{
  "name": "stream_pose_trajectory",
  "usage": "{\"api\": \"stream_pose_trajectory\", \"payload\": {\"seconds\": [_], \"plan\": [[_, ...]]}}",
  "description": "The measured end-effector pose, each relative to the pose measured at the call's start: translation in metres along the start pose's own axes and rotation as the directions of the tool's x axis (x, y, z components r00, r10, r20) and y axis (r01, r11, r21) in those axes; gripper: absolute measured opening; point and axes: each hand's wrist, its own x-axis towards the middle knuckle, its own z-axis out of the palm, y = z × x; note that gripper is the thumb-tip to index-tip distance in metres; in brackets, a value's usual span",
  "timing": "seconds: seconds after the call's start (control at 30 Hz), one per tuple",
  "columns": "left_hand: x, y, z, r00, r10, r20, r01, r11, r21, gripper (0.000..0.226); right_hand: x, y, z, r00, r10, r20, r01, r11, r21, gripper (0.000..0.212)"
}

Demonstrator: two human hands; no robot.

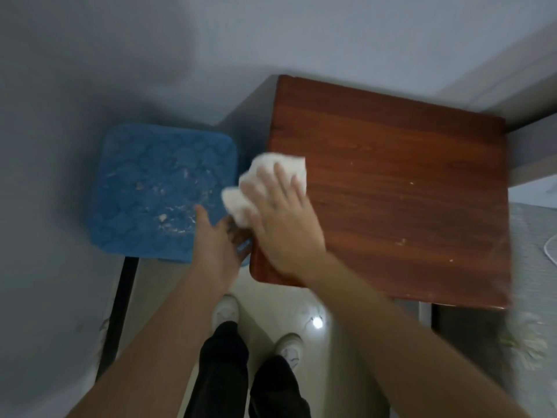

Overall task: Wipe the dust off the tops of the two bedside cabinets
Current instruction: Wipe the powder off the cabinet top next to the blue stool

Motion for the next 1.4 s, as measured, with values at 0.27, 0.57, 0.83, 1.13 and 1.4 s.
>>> {"api": "stream_pose_trajectory", "payload": {"seconds": [0.27, 0.57, 0.83, 1.13, 1.4], "plan": [[-0.028, -0.017, 0.029, 0.959, 0.263, -0.109, -0.164, 0.825, 0.541, 0.051, -0.118, 0.004, 0.02, 0.993, 0.116, 0.019, -0.116, 0.992, 0.053, 0.052], [-0.011, -0.037, 0.034, 0.96, 0.278, 0.047, -0.207, 0.582, 0.786, 0.073, -0.204, 0.172, 0.002, 0.375, 0.926, -0.039, -0.875, 0.367, 0.315, 0.057], [-0.012, -0.044, 0.042, 0.922, 0.383, -0.049, -0.173, 0.523, 0.835, 0.063, -0.098, 0.036, -0.003, 0.977, 0.213, -0.002, -0.209, 0.958, 0.199, 0.052], [-0.013, -0.04, 0.05, 0.939, 0.32, -0.127, -0.009, 0.391, 0.92, 0.072, -0.042, 0.172, -0.025, 0.817, 0.57, -0.085, -0.543, 0.81, 0.22, 0.051], [-0.017, -0.037, 0.054, 0.948, 0.292, -0.129, 0.014, 0.366, 0.93, 0.076, -0.142, 0.157, -0.008, 0.45, 0.882, -0.14, -0.824, 0.471, 0.316, 0.052]]}}
